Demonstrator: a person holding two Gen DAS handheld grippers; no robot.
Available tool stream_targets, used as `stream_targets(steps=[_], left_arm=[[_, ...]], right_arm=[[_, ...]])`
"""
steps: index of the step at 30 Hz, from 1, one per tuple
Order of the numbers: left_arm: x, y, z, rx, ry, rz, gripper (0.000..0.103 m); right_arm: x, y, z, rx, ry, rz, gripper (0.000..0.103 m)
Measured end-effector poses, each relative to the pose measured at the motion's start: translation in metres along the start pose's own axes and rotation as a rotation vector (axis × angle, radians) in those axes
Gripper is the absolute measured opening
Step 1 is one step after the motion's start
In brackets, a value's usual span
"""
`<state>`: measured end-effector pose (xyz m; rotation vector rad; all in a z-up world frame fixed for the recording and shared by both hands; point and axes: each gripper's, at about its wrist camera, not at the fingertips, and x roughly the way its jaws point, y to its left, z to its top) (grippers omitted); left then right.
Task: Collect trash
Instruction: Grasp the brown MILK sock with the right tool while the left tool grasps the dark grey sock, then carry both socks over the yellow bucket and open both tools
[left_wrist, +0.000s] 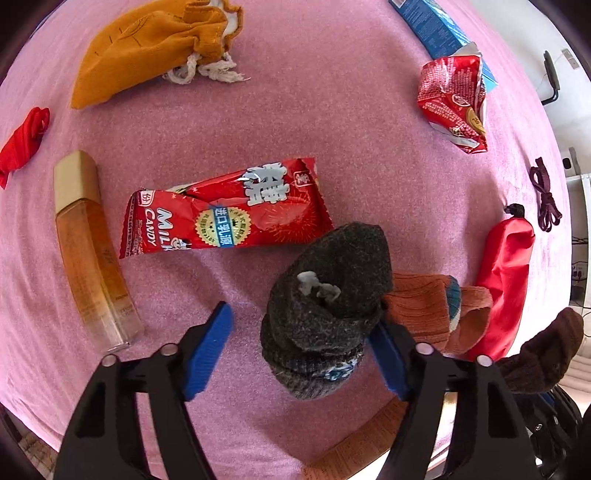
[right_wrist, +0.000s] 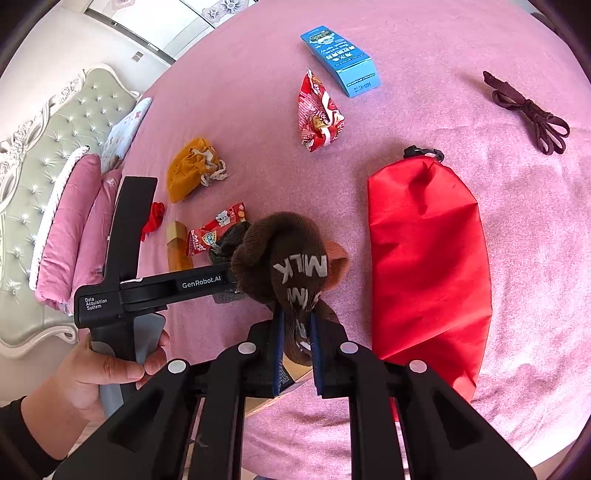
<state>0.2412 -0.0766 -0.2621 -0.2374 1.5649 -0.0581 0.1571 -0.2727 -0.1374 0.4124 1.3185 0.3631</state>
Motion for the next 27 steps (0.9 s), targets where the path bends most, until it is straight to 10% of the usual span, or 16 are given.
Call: stream_targets(steps=[5, 27], left_arm=[[-0.011, 0.005, -0.001, -0.023, -0.003, -0.073, 0.048], [-0.139, -0.03, -0.084, 0.261, -0.066, -0.227, 0.046]], right_arm=[[0.0, 0.002, 0.0, 0.003, -0.002, 0.004, 0.013], [-0.089, 0.031, -0.042, 0.125, -0.19, -0.035, 0.013]])
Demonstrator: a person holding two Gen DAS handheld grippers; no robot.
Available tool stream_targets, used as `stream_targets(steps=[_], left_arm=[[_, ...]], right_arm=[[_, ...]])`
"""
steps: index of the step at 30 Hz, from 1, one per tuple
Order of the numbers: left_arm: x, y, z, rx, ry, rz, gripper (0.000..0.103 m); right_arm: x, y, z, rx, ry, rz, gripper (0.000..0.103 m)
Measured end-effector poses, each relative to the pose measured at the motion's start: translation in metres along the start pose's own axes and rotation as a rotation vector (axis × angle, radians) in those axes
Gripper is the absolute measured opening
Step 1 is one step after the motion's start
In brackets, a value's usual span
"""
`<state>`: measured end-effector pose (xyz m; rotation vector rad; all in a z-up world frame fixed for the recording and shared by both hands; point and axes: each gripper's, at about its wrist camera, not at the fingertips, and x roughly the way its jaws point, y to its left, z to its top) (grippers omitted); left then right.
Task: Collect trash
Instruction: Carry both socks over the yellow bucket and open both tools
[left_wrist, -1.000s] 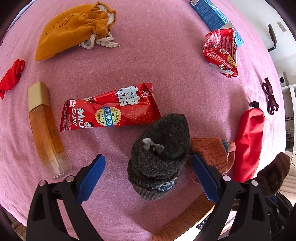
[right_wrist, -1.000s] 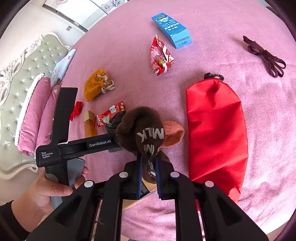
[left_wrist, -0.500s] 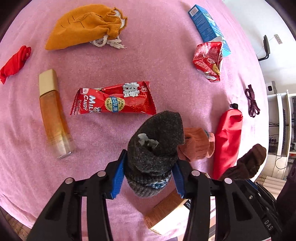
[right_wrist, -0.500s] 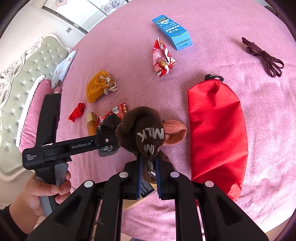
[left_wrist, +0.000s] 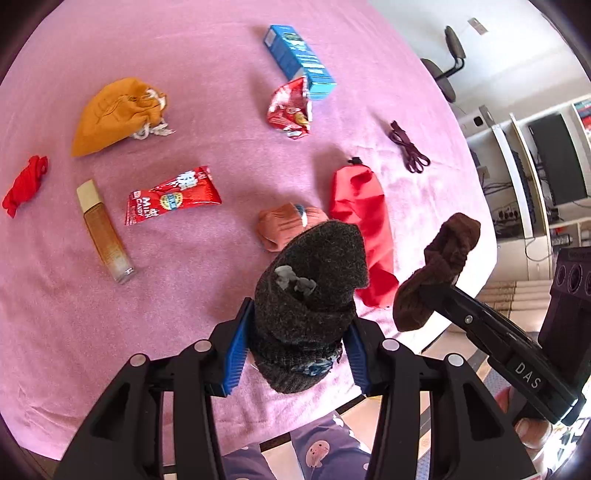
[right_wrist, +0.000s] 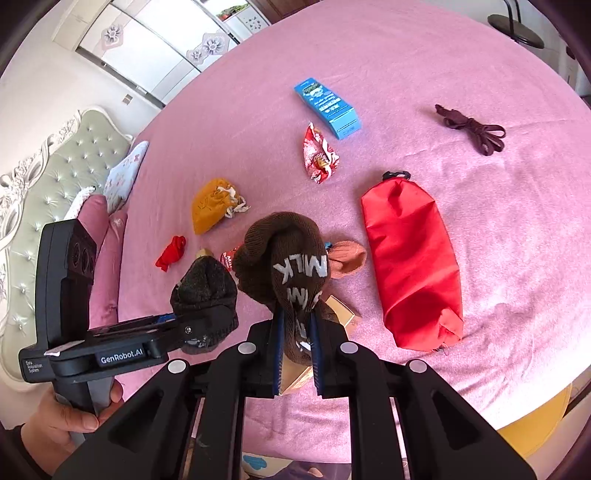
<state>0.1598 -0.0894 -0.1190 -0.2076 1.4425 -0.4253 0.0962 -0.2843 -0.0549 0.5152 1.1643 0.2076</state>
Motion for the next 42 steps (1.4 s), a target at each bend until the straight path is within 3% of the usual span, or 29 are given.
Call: stream_targets(steps=[12, 29, 42], left_arm=[[0.013, -0.108, -0.038, 0.202, 0.06, -0.04, 0.047], [0.117, -0.308, -0.132, 0.488, 0.269, -0.102, 0.047], [0.189, -0.406, -0.203, 0.68, 0.415, -0.079, 0.047]], right_arm=[[-0.083, -0.067, -0.048, 0.144, -0.089, -0.029, 0.013], [-0.203, -0.242, -0.162, 0.408, -0.148, -0.172, 0.013], [-0.245, -0.34, -0.24, 0.626, -0.192, -0.201, 0.014]])
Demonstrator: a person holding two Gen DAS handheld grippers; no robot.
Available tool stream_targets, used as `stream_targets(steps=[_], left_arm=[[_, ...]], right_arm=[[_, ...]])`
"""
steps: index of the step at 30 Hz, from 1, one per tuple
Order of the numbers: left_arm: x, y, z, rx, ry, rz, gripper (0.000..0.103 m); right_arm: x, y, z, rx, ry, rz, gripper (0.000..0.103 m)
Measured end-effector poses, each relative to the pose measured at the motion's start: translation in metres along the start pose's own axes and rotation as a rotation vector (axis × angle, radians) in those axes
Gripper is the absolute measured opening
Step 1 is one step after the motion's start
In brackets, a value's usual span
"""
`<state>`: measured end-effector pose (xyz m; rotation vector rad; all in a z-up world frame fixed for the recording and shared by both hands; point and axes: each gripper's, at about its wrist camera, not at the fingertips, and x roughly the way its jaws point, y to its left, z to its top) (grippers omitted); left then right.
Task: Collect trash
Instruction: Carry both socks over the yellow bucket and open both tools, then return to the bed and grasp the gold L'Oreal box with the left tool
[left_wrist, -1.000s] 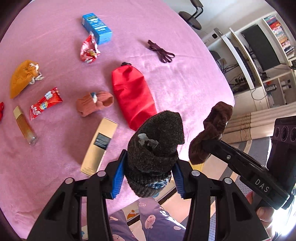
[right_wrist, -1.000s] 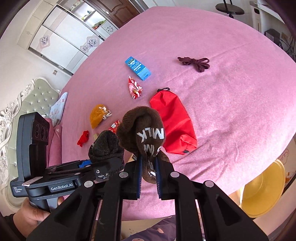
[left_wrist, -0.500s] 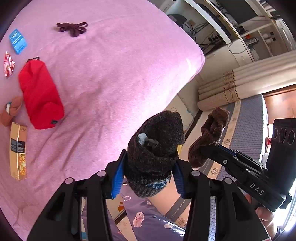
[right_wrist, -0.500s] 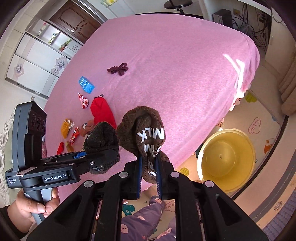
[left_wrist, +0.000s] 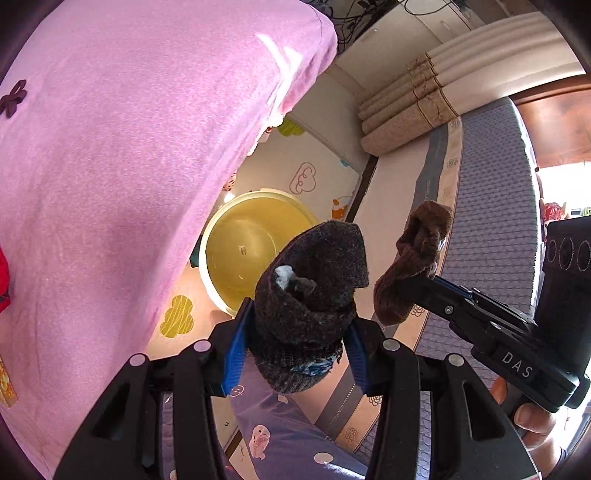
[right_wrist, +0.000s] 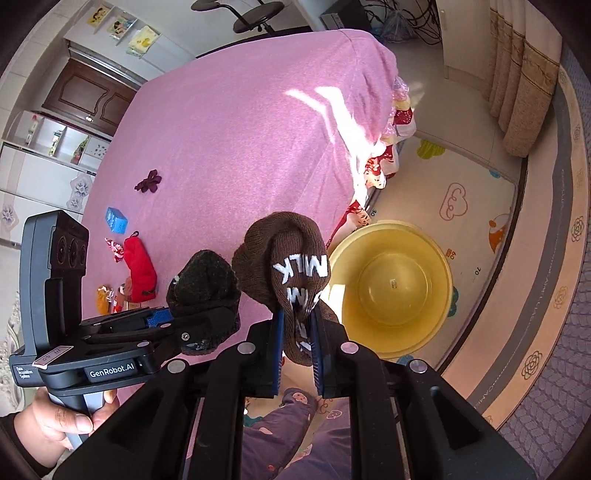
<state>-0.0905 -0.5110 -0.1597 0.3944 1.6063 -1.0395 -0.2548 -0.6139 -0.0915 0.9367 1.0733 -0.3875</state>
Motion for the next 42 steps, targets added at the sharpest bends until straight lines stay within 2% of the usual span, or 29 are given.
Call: stream_targets(steps=[6, 7, 9, 16, 22, 31, 36, 42], left_arm=[[0.034, -0.015, 0.004, 0.023, 0.058, 0.025, 0.05], [0.037, -0.016, 0.003, 0.025, 0.066, 0.022, 0.054], [0.042, -0.018, 0.004, 0.023, 0.072, 0.046, 0.078], [0.053, -0.014, 0.007, 0.03, 0.101, 0.086, 0.081], [0.042, -0.009, 0.004, 0.018, 0.081, 0.076, 0.081], [-0.001, 0.024, -0.007, -0.043, -0.004, 0.064, 0.081], [-0.033, 0.068, -0.022, -0.115, -0.058, 0.068, 0.081], [-0.075, 0.138, -0.049, -0.223, -0.128, 0.11, 0.081]], right_arm=[[0.003, -0.026, -0.001, 0.054, 0.011, -0.002, 0.019], [0.004, -0.029, -0.001, 0.06, 0.009, -0.006, 0.023], [0.004, -0.034, -0.003, 0.08, 0.007, -0.014, 0.038], [0.001, -0.049, -0.003, 0.121, -0.006, -0.032, 0.04], [-0.002, -0.039, 0.002, 0.1, -0.008, -0.029, 0.04], [0.006, 0.021, 0.011, -0.017, 0.007, -0.004, 0.04], [0.022, 0.076, 0.012, -0.104, 0.031, 0.026, 0.04], [0.053, 0.154, 0.005, -0.218, 0.081, 0.068, 0.04]])
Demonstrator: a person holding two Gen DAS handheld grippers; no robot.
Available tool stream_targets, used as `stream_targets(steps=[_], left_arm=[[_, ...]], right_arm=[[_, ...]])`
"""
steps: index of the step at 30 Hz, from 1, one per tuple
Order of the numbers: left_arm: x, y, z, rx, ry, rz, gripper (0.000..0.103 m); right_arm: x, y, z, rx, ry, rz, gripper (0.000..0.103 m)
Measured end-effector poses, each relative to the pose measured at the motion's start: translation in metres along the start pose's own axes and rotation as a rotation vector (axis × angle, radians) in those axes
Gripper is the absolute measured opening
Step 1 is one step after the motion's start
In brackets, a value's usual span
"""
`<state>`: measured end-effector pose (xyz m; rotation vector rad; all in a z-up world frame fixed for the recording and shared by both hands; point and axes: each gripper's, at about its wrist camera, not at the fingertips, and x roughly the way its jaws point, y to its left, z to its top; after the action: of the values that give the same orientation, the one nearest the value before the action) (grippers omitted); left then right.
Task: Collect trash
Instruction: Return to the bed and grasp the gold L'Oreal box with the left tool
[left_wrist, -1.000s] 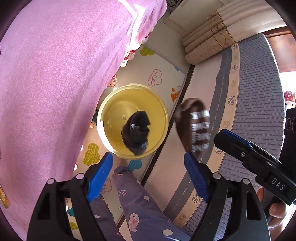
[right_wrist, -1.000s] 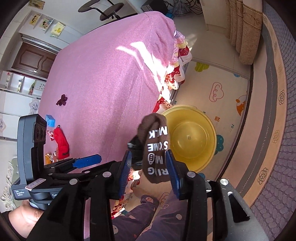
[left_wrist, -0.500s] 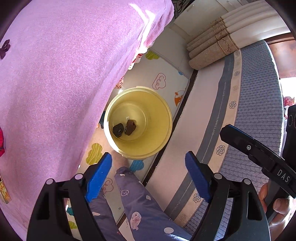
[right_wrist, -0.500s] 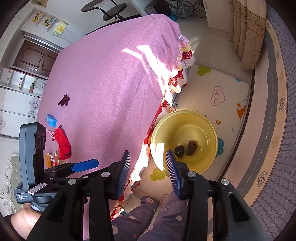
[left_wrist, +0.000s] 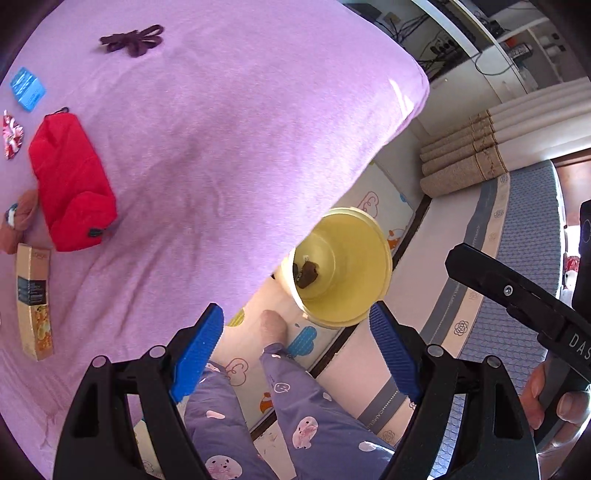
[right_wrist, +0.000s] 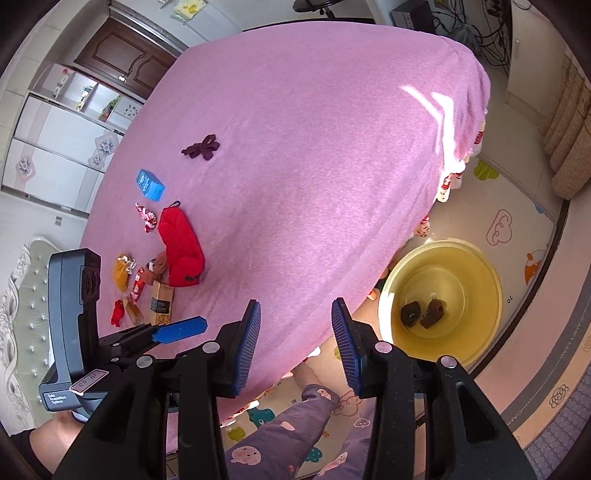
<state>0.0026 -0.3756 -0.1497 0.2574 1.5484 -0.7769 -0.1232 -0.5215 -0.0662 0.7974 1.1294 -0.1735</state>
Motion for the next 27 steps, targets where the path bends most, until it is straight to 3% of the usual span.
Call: stream_targets(steps=[14, 21, 27], left_arm=[[-0.061, 0.173, -0.022, -0.191, -0.09, 0.087, 0.081], [-0.063, 0.236, -0.028, -0.234, -0.091, 0.123, 0.081], [-0.043, 0.258, -0.027, -0.237, -0.062, 0.131, 0.081]], right_arm=[[0.088, 0.149, 0.004, -0.151, 0.069, 0.045, 0.04], [0.124, 0.19, -0.003, -0.187, 0.086, 0.044, 0.04], [0.143, 0.204, 0.0, -0.212, 0.104, 0.03, 0.04]])
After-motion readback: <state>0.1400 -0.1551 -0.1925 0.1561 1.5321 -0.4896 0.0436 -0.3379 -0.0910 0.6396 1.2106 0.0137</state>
